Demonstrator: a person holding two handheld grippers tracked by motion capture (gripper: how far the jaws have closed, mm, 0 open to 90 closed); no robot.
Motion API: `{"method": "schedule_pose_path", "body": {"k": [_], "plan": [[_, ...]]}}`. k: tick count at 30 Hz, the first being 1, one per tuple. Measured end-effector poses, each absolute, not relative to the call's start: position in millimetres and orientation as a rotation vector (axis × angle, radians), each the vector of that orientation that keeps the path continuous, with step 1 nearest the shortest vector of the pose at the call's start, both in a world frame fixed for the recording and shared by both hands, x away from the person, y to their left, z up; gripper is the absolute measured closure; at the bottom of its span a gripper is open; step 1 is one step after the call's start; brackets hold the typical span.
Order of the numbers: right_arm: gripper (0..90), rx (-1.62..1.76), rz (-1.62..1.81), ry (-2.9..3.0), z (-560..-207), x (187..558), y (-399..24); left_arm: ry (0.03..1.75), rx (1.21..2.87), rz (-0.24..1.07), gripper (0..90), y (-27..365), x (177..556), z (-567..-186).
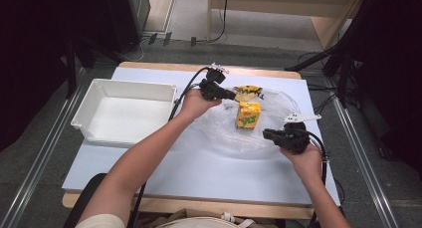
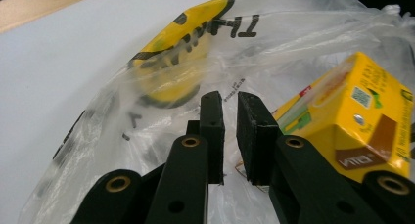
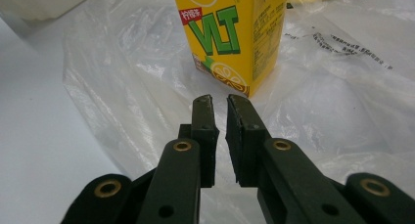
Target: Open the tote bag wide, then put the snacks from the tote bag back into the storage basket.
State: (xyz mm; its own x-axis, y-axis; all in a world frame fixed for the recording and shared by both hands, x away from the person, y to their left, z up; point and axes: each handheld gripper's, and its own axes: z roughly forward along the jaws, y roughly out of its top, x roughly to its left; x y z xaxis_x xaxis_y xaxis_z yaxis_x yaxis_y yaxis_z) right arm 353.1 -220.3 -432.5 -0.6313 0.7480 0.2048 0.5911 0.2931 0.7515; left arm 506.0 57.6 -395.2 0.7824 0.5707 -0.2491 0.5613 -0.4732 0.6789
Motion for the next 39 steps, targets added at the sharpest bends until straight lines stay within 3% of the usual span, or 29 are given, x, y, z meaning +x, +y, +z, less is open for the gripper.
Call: {"method": "schedule_pose_path", "body": {"k": [4, 9, 16, 25, 39], "plan": [[76.5, 1.233, 1.271, 2.363, -431, 350, -221, 0.804, 2.179, 0.007, 76.6, 64, 499, -390], [59.9, 1.222, 1.301, 2.367, -427, 347, -220, 0.770, 2.173, 0.006, 72.7, 73, 488, -386], [47.4, 1.234, 1.308, 2.354, -421, 342, -216, 0.707, 2.148, -0.015, 59.7, 84, 477, -381], [44.6, 1.219, 1.336, 2.350, -417, 330, -210, 0.618, 2.197, -0.035, 44.4, 81, 466, -385], [43.8, 1.205, 1.334, 2.382, -426, 326, -209, 0.565, 2.215, -0.052, 37.7, 78, 456, -397]]}}
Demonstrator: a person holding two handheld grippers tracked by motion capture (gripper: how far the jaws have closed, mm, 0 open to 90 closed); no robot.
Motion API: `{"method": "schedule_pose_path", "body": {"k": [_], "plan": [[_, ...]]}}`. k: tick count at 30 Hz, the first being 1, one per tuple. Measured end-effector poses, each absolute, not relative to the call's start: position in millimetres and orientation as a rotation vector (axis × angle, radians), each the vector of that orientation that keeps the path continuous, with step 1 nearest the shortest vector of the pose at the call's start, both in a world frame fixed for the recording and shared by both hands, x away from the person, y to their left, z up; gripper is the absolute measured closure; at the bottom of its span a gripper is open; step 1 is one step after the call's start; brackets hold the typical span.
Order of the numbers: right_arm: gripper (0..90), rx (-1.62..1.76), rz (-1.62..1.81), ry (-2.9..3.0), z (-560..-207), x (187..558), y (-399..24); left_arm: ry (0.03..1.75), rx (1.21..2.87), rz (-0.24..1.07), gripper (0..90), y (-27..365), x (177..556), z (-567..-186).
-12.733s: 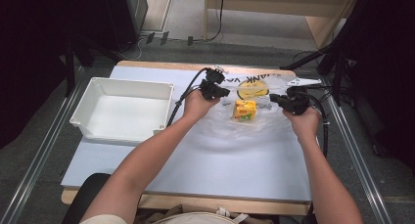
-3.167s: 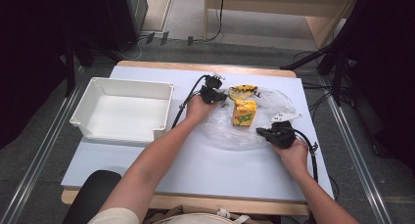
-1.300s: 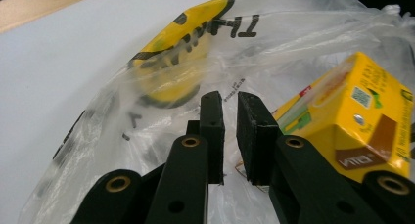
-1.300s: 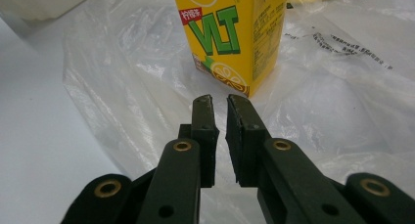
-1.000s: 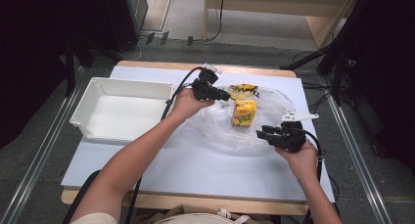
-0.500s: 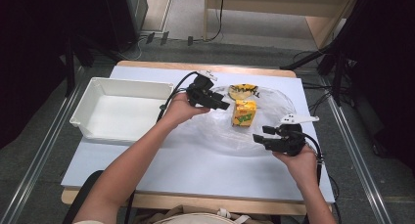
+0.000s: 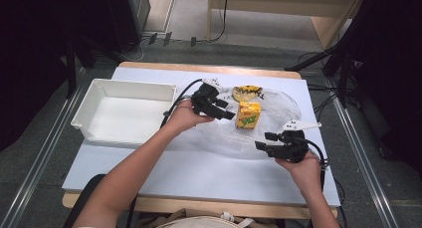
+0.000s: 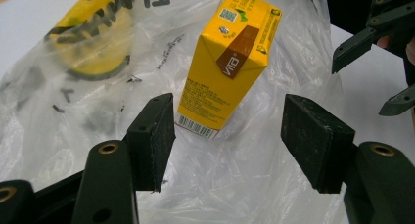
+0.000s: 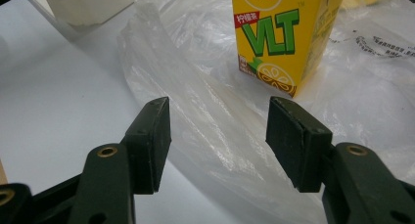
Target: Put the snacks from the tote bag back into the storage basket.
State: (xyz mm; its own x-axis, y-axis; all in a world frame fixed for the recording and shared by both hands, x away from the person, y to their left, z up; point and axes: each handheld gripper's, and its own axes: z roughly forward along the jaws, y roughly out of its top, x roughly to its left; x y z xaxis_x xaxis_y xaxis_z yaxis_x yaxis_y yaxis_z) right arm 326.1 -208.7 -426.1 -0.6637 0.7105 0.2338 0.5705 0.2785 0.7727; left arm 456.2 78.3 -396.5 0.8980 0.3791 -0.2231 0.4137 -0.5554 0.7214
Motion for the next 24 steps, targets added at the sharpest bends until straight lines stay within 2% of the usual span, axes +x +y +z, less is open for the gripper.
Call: {"method": "schedule_pose_path", "body": {"k": [24], "plan": [[41.9, 1.213, 1.317, 2.393, -434, 324, -216, 0.509, 2.202, -0.057, 30.5, 57, 457, -405]]}}
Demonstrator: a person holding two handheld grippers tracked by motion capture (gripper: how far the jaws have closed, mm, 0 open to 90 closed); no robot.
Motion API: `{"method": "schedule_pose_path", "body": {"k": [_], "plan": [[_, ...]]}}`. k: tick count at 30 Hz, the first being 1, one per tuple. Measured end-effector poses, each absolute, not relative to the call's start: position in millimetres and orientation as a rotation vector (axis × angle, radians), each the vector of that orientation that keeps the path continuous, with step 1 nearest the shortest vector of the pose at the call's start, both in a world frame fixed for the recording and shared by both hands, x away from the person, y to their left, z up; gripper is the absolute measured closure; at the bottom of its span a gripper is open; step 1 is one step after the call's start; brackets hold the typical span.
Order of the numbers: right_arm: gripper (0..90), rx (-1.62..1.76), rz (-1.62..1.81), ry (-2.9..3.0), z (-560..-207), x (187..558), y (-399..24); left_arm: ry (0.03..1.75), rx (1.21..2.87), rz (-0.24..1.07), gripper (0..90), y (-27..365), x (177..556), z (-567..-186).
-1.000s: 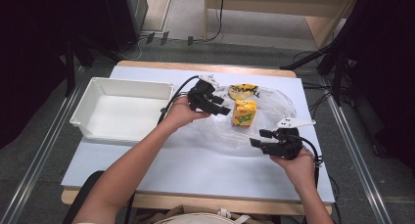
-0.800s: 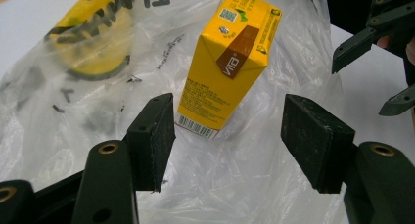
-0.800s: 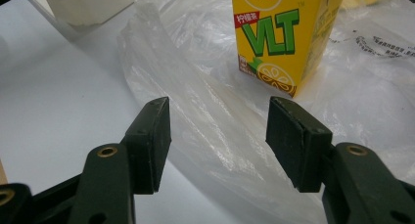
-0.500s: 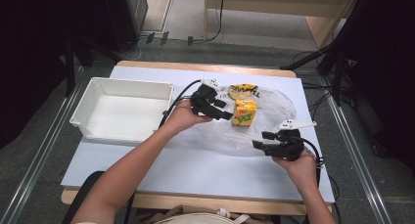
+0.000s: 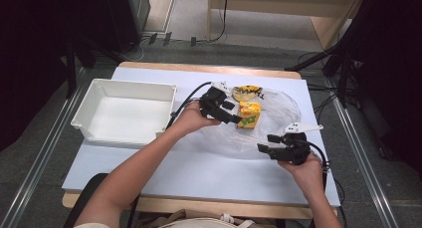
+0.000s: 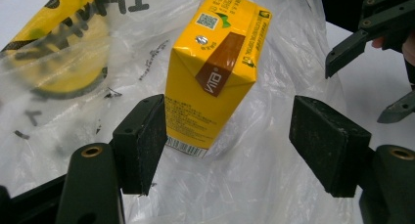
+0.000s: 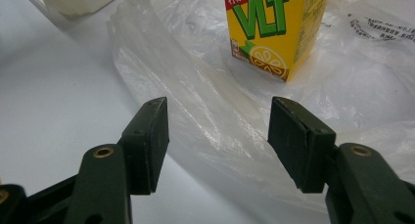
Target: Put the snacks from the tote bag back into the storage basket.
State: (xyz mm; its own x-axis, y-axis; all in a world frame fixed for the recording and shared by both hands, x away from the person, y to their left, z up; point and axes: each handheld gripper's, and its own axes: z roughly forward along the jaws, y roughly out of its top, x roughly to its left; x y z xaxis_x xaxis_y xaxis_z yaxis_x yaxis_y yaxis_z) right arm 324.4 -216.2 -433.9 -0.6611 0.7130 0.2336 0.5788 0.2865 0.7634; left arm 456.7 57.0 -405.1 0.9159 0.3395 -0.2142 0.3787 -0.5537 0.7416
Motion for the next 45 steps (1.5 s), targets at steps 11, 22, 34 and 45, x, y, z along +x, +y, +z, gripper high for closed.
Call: {"method": "schedule_pose_path", "body": {"k": [11, 22, 34, 45], "plan": [[41.9, 1.204, 1.321, 2.407, -434, 325, -213, 0.509, 2.215, -0.043, 29.4, 49, 463, -409], [41.9, 1.205, 1.324, 2.404, -435, 325, -213, 0.493, 2.233, -0.045, 28.9, 38, 469, -412], [41.9, 1.175, 1.296, 2.454, -439, 326, -203, 0.474, 2.263, -0.056, 30.0, 21, 473, -429], [41.9, 1.194, 1.304, 2.446, -440, 326, -206, 0.464, 2.260, -0.045, 34.1, 11, 476, -439]]}}
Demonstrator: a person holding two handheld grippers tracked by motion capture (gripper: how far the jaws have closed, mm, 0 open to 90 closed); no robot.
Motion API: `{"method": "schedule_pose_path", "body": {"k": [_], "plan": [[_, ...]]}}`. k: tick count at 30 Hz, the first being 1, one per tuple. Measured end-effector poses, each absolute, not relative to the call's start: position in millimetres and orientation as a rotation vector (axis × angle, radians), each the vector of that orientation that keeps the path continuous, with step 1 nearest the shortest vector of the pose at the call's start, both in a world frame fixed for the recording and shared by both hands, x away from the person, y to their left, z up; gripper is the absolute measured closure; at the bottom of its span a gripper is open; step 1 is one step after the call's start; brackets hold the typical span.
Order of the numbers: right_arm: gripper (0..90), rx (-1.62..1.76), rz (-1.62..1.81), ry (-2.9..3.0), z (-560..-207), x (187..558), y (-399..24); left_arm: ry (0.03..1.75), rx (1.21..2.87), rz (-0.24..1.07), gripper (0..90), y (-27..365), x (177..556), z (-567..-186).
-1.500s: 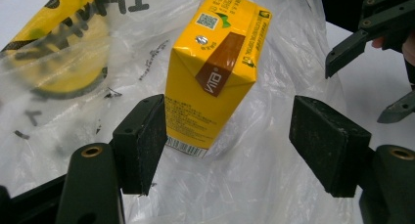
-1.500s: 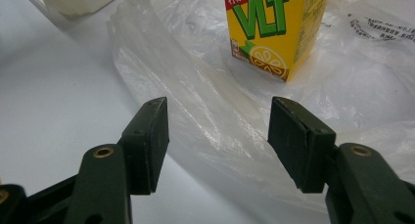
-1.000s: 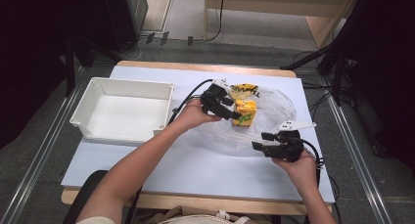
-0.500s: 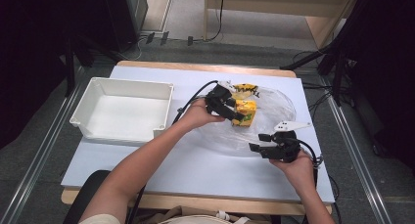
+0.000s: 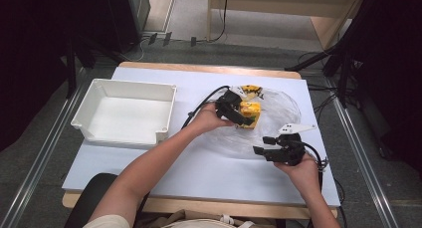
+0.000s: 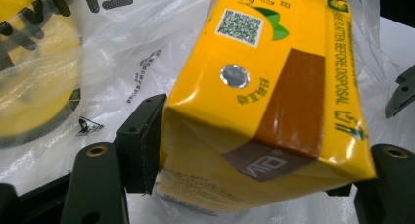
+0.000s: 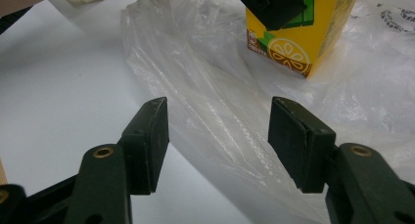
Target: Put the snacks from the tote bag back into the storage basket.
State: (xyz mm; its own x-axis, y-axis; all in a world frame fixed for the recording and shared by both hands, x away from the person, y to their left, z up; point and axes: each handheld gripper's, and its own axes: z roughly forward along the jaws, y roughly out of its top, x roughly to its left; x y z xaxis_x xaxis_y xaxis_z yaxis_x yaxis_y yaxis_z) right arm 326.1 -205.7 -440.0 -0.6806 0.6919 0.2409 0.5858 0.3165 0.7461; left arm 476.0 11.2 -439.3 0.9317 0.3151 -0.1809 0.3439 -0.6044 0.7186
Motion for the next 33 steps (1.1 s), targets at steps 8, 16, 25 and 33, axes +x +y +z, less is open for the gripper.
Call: {"method": "schedule_pose_path", "body": {"k": [8, 16, 25, 33], "plan": [[41.9, 1.199, 1.296, 2.446, -440.5, 326.8, -206.2, 0.431, 2.250, -0.019, 40.6, 12.8, 476.0, -440.5], [42.0, 1.203, 1.299, 2.450, -441.2, 327.4, -206.2, 0.425, 2.264, -0.023, 45.8, 14.3, 476.8, -440.0], [41.9, 1.202, 1.296, 2.447, -441.5, 327.9, -206.7, 0.373, 2.302, 0.017, 49.1, 12.8, 474.4, -437.3], [41.9, 1.205, 1.292, 2.450, -442.2, 328.2, -206.9, 0.366, 2.312, 0.049, 50.8, 10.7, 471.0, -436.0]]}}
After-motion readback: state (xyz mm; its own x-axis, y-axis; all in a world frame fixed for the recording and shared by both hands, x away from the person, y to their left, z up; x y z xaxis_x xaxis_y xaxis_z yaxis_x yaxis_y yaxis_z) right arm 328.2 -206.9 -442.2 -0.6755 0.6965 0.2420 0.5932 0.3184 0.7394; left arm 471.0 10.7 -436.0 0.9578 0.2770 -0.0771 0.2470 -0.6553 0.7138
